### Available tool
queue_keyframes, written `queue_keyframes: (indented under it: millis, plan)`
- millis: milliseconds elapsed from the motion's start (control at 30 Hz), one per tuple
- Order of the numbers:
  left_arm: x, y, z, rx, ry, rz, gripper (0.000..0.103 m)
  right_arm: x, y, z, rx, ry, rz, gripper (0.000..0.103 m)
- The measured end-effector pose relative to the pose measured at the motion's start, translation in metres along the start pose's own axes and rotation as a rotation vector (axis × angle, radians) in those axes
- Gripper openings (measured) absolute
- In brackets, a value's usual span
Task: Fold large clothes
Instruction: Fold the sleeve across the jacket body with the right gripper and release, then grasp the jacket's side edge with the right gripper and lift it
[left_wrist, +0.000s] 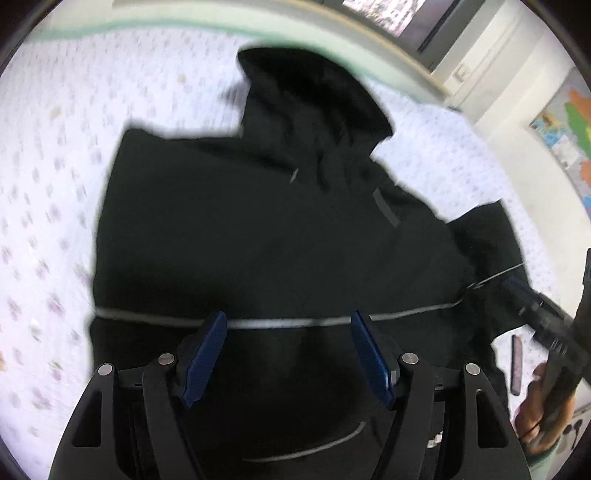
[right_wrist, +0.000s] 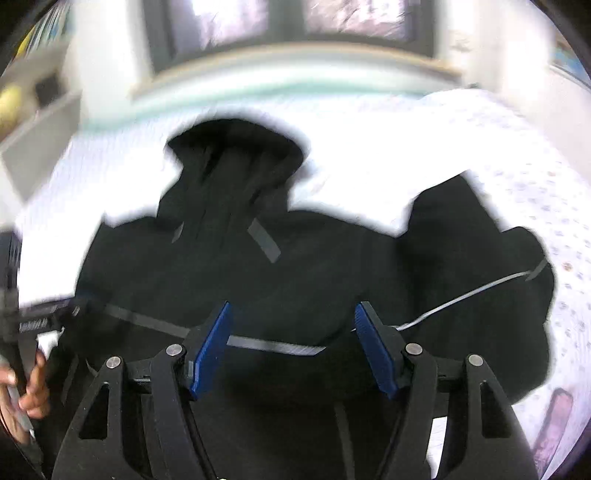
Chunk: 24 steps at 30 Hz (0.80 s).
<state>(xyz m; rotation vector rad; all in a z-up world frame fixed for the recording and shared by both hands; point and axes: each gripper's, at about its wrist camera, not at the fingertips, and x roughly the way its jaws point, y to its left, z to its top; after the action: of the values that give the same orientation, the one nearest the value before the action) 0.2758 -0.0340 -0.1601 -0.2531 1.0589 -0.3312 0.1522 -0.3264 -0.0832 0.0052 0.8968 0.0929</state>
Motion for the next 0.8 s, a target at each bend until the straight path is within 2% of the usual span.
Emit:
queue_keyframes:
  millis: [100, 133, 200, 267, 433, 467, 567, 633, 733, 800]
  plan:
    - [0.016, 0.006, -0.014, 0.045, 0.002, 0.006, 0.071, 0.051, 0.010, -0.031, -0.038, 0.141, -0.067, 0.071]
    - [0.015, 0.005, -0.017, 0.074, -0.005, -0.005, 0.071, 0.063, 0.008, -0.037, -0.043, 0.160, -0.082, 0.071]
    - [0.017, 0.007, -0.019, 0.110, -0.001, -0.011, 0.071, 0.067, 0.006, -0.053, -0.030, 0.136, -0.087, 0.072]
    - [0.020, 0.006, -0.019, 0.127, 0.002, 0.015, 0.071, 0.065, 0.006, -0.056, -0.022, 0.116, -0.095, 0.073]
    - [0.019, -0.027, -0.031, 0.240, -0.011, 0.208, 0.071, 0.055, 0.009, -0.071, -0.037, 0.047, -0.108, 0.073]
    - [0.015, -0.032, -0.030, 0.244, -0.008, 0.212, 0.071, 0.051, 0.007, -0.072, -0.029, 0.042, -0.091, 0.074]
    - [-0.007, -0.062, -0.030, 0.251, -0.040, 0.139, 0.071, 0.017, 0.000, -0.081, 0.000, 0.029, -0.019, 0.074]
    - [-0.020, -0.086, -0.026, 0.260, -0.084, 0.107, 0.071, -0.017, -0.012, -0.080, 0.023, -0.023, 0.031, 0.074]
    - [-0.025, -0.129, -0.012, 0.235, -0.123, 0.021, 0.071, -0.073, -0.039, -0.081, 0.068, -0.128, 0.044, 0.074]
    - [-0.015, -0.162, -0.005, 0.228, -0.140, -0.028, 0.071, -0.105, -0.058, -0.082, 0.097, -0.190, 0.024, 0.075]
